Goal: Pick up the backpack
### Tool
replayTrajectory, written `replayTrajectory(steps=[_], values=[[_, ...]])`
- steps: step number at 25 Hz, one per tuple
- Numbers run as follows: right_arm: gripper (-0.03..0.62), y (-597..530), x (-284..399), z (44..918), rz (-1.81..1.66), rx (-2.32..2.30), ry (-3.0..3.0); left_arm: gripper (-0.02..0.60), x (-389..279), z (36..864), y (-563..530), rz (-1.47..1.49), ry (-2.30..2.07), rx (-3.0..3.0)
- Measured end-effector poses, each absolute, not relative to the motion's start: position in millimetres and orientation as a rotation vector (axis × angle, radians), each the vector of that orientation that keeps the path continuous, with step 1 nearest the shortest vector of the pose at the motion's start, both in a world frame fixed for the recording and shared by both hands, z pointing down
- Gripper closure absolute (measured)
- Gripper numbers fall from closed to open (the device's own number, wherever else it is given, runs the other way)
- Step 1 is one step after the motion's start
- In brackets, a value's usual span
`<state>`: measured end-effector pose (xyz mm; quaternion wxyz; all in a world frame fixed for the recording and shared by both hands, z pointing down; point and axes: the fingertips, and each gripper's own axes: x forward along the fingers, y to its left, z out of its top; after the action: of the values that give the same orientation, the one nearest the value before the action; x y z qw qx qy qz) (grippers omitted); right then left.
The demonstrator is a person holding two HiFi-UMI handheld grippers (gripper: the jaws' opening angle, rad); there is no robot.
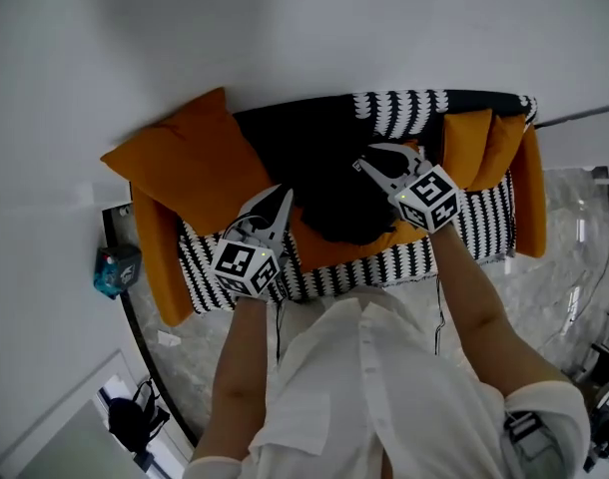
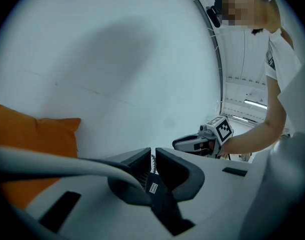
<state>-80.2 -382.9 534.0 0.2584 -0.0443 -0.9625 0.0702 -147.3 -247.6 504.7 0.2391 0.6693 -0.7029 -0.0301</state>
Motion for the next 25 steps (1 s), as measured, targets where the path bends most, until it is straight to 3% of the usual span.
replayTrajectory(steps=[4,19,25], values=[[0.494,-395.8,-93.4,569.3,0.185,-0.145,-2.553,0.543,-151.7,528.5,-260.1,-0.084,-1.913,1.803],[0.436,-434.6,-144.9,654.8,0.132,-0.177,-2.436,0.377,-191.7,641.3,-278.3,0.062,-1.861,1.614],[0.422,-437.5,-180.5,680.8,0.041,-0.249,-2.375,0.368,-204.7,676.4,-284.2,0.101,-1.845,1.552]])
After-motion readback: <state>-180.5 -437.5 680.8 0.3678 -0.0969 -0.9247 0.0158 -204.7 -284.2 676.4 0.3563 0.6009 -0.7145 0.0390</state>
